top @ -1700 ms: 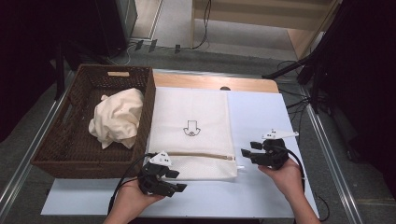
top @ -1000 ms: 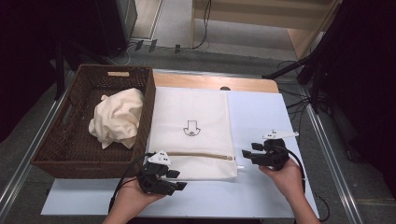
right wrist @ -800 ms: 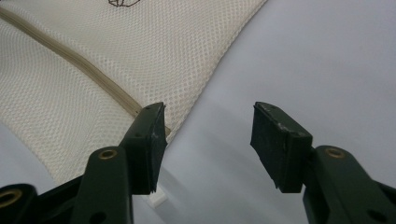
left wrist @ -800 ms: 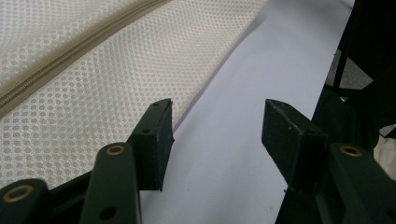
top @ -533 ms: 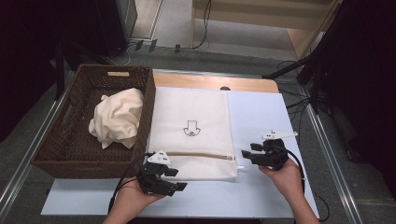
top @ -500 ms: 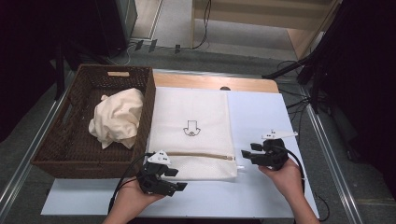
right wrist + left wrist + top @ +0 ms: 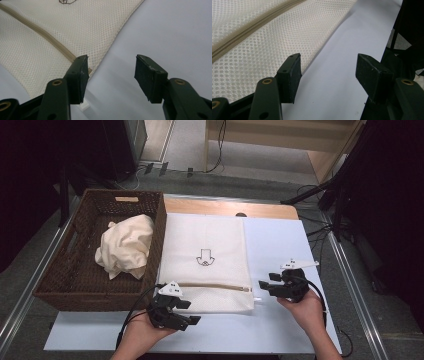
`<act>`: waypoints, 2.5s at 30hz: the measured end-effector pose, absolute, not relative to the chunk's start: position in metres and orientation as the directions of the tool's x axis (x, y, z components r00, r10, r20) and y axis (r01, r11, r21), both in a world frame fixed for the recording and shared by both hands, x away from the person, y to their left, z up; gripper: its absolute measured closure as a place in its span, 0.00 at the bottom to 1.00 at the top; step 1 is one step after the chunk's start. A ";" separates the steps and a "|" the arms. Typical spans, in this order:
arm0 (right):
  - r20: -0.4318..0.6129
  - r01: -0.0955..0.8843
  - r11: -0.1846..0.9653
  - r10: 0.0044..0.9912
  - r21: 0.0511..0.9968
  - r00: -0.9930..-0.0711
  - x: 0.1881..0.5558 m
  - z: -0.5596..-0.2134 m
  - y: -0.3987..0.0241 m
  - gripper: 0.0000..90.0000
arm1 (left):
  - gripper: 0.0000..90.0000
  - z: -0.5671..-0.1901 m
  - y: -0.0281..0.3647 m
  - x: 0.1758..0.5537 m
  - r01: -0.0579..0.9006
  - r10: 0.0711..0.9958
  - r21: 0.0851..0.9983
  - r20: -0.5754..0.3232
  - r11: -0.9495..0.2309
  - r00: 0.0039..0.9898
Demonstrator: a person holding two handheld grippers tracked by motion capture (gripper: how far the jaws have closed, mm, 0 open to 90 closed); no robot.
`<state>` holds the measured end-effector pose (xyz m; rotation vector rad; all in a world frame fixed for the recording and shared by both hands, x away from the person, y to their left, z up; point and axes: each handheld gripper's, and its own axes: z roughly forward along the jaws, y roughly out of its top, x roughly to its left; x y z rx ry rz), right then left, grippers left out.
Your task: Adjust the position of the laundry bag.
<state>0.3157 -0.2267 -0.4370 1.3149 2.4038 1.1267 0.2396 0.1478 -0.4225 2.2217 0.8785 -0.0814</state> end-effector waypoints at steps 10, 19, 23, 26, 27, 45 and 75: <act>0.174 0.635 0.338 0.778 0.695 -0.604 0.317 -0.436 -0.222 0.51 | 0.41 -0.423 0.150 0.239 0.620 0.576 0.613 -0.306 -0.489 0.758; 0.189 0.639 0.330 0.773 0.695 -0.606 0.325 -0.434 -0.211 0.50 | 0.41 -0.423 0.159 0.232 0.637 0.601 0.613 -0.307 -0.468 0.738; 0.192 0.637 0.339 0.764 0.693 -0.616 0.329 -0.434 -0.205 0.50 | 0.41 -0.423 0.164 0.229 0.645 0.614 0.615 -0.308 -0.454 0.726; 0.178 0.624 0.349 0.760 0.699 -0.625 0.333 -0.433 -0.200 0.50 | 0.41 -0.423 0.167 0.226 0.650 0.623 0.615 -0.308 -0.446 0.719; 0.177 0.623 0.352 0.758 0.699 -0.628 0.334 -0.432 -0.197 0.50 | 0.41 -0.423 0.168 0.225 0.654 0.627 0.613 -0.308 -0.444 0.715; 0.129 0.601 0.419 0.739 0.681 -0.661 0.364 -0.434 -0.157 0.52 | 0.41 -0.424 0.174 0.221 0.668 0.645 0.609 -0.312 -0.427 0.698; 0.051 0.643 0.449 0.795 0.621 -0.604 0.389 -0.466 -0.144 0.72 | 0.41 -0.424 0.173 0.222 0.666 0.643 0.611 -0.313 -0.427 0.699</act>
